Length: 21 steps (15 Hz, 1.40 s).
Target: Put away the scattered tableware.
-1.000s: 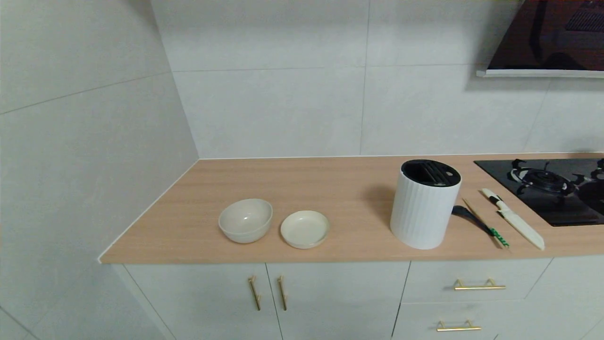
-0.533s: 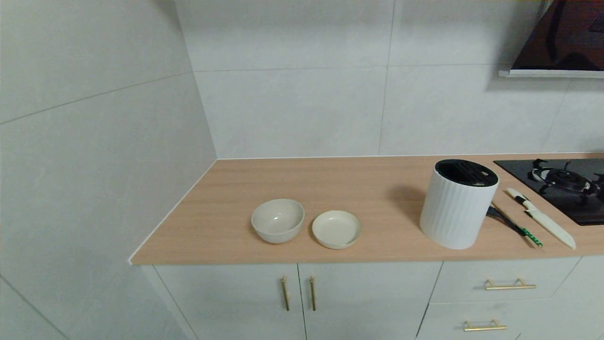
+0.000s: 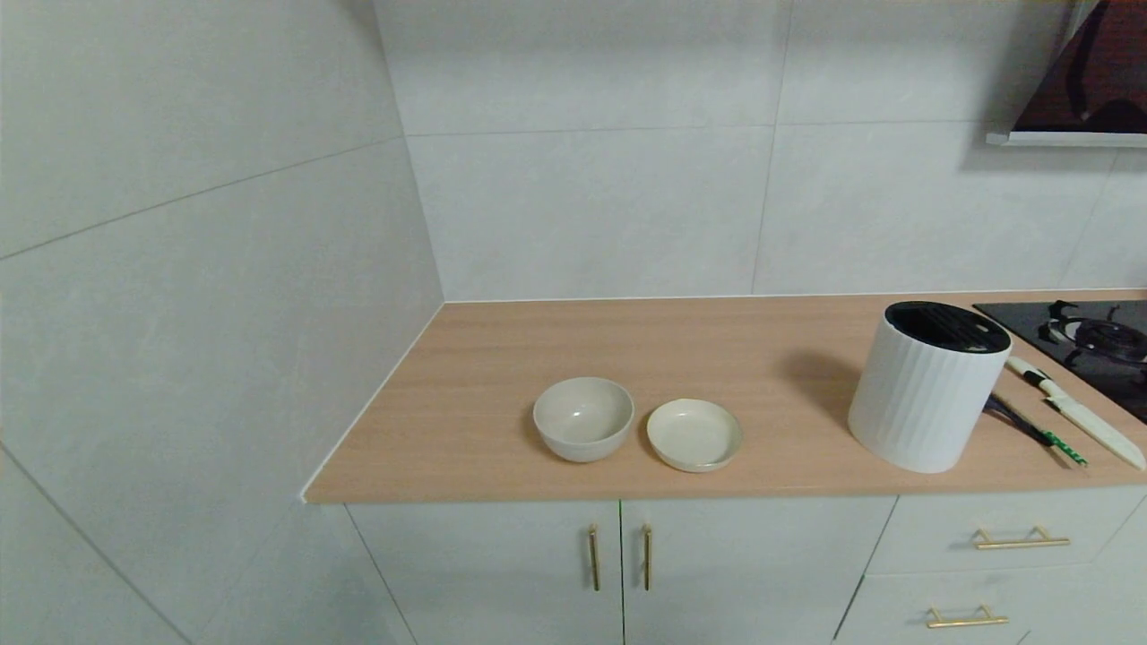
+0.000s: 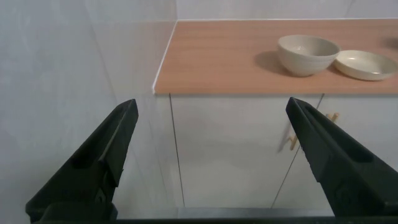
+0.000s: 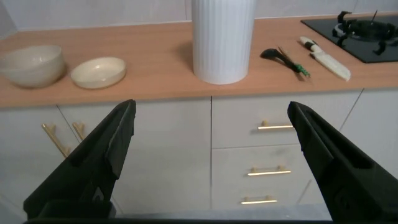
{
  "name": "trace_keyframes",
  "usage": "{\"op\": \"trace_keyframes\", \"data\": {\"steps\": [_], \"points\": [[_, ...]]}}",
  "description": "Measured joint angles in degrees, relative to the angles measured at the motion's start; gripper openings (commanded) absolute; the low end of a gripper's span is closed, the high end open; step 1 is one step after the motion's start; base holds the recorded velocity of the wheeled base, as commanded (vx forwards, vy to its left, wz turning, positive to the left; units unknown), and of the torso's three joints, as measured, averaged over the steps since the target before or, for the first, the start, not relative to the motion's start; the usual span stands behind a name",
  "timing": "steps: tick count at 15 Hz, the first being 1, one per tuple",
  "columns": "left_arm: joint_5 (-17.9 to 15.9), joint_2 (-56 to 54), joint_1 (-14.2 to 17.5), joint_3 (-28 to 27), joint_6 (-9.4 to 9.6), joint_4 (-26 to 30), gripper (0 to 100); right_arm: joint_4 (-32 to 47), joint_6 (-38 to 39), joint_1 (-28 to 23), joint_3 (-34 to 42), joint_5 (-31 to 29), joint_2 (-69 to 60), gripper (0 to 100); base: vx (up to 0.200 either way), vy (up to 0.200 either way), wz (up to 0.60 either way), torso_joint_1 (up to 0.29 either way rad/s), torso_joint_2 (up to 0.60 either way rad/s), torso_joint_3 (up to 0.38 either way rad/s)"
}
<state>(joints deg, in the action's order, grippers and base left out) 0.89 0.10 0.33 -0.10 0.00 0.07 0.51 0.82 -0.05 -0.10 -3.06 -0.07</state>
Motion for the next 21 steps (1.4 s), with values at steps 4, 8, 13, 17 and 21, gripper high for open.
{"op": "trace_keyframes", "data": {"steps": [4,8,13,17,21], "points": [[0.0,0.0,0.0,0.0,0.0,0.1,100,0.0,0.0,0.0,0.0,0.0,0.0,100,0.0,0.0,0.0,0.0,0.0,0.0],[0.0,0.0,0.0,0.0,0.0,0.1,100,0.0,0.0,0.0,0.0,0.0,0.0,100,0.0,0.0,0.0,0.0,0.0,0.0],[0.0,0.0,-0.1,0.0,0.0,0.1,100,0.0,0.0,0.0,0.0,0.0,0.0,100,0.0,0.0,0.0,-0.158,0.35,0.186],[0.1,0.0,0.0,0.0,-0.02,0.0,100,0.0,0.0,0.0,0.0,0.0,0.0,100,0.0,0.0,0.0,-0.243,0.54,0.292],[0.1,0.0,-0.1,0.0,-0.05,0.1,100,0.0,0.0,0.0,0.0,0.0,0.0,100,0.0,0.0,0.0,-0.238,0.54,0.298]]}}
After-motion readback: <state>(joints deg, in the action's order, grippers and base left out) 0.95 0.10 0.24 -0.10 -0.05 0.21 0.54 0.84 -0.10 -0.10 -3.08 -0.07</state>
